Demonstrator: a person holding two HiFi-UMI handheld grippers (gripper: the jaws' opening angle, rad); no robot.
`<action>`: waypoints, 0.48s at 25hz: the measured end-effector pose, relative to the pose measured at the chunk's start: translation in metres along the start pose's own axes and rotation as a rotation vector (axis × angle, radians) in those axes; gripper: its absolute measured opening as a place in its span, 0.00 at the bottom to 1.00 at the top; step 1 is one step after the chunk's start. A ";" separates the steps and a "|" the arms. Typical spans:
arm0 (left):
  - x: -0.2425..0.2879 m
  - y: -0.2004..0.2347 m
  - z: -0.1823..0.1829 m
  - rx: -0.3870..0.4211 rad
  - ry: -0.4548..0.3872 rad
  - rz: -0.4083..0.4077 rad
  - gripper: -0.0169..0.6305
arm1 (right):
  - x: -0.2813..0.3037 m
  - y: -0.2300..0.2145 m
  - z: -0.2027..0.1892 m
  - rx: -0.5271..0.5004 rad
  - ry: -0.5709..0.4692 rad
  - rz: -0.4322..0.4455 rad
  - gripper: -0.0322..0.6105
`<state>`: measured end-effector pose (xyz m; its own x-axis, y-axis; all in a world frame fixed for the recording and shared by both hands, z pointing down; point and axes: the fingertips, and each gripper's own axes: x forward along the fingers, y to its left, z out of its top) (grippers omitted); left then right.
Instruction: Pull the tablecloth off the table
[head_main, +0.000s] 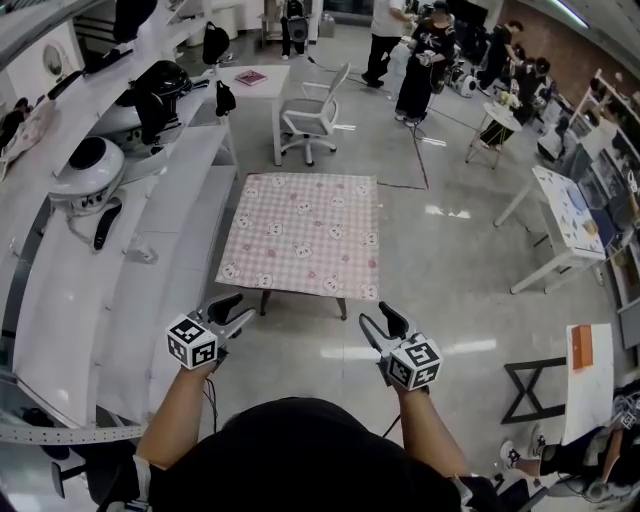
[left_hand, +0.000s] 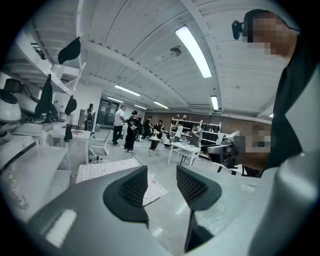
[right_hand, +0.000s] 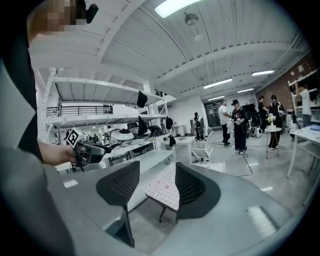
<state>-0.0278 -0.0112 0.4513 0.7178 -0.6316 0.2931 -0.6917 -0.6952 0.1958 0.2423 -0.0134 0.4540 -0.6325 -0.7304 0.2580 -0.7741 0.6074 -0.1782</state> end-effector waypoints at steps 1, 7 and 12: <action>0.000 -0.002 -0.002 -0.001 0.007 -0.001 0.30 | -0.001 0.000 -0.001 0.002 0.000 0.002 0.45; -0.005 -0.001 -0.008 0.002 0.027 0.007 0.31 | -0.002 0.003 -0.004 0.016 -0.007 0.011 0.45; -0.004 0.006 -0.008 -0.004 0.025 -0.012 0.31 | 0.001 0.007 -0.002 0.001 0.005 0.001 0.45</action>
<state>-0.0352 -0.0102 0.4588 0.7239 -0.6145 0.3137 -0.6833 -0.7013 0.2031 0.2365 -0.0093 0.4545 -0.6329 -0.7284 0.2624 -0.7737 0.6077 -0.1792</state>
